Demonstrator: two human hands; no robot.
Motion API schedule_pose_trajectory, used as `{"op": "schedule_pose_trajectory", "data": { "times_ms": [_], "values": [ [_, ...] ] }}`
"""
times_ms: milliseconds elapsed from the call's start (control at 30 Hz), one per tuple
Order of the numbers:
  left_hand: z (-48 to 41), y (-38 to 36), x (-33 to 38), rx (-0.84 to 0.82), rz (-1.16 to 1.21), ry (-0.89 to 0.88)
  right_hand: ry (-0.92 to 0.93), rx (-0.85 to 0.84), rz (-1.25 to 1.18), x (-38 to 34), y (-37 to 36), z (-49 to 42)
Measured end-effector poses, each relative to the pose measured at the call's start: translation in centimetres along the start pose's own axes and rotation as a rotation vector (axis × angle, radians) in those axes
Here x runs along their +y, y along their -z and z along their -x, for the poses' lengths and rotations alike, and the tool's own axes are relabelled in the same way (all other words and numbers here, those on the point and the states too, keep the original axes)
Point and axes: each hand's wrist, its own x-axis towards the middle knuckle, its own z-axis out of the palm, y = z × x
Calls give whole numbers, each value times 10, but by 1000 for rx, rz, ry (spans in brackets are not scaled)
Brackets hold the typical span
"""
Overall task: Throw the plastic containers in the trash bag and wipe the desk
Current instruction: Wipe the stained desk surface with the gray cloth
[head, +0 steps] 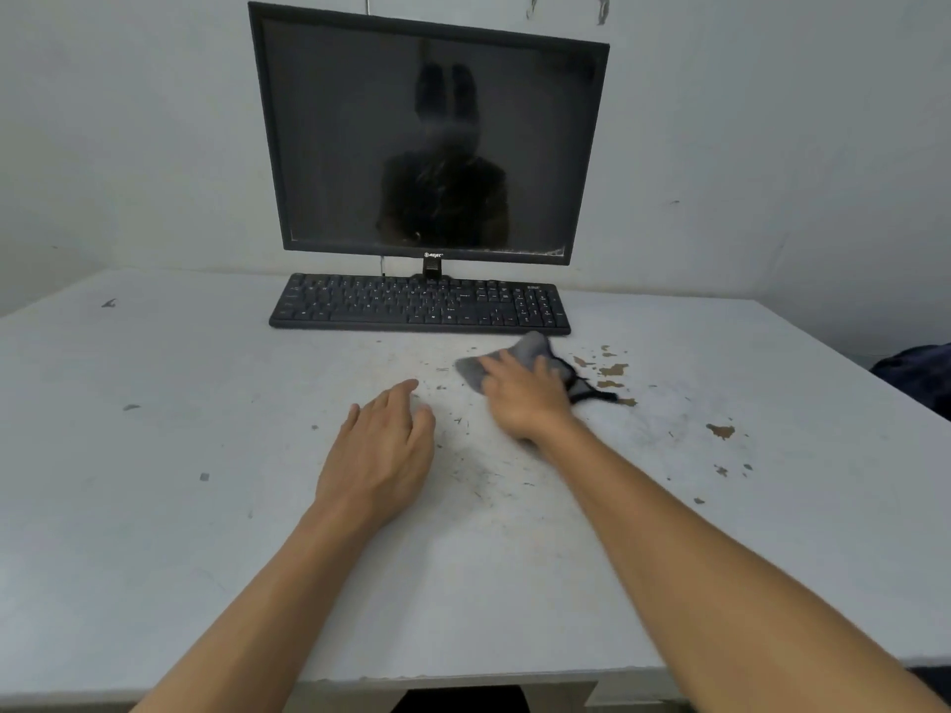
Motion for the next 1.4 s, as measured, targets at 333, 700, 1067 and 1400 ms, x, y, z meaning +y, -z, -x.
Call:
{"op": "schedule_pose_trajectory", "data": {
  "times_ms": [333,700,1067,1400],
  "values": [
    [1,1,0,93,7,-99,537,-201,-66,10,17,109],
    [-43,-66,72,-395,-318,-314,-88,-45,0,198,63,104],
    [-70,-80,74,-335,-349,-255,119,-27,-73,129,36,14],
    [-67,-82,73,-335,-345,-247,-81,-38,-78,277,85,100]
  ]
}}
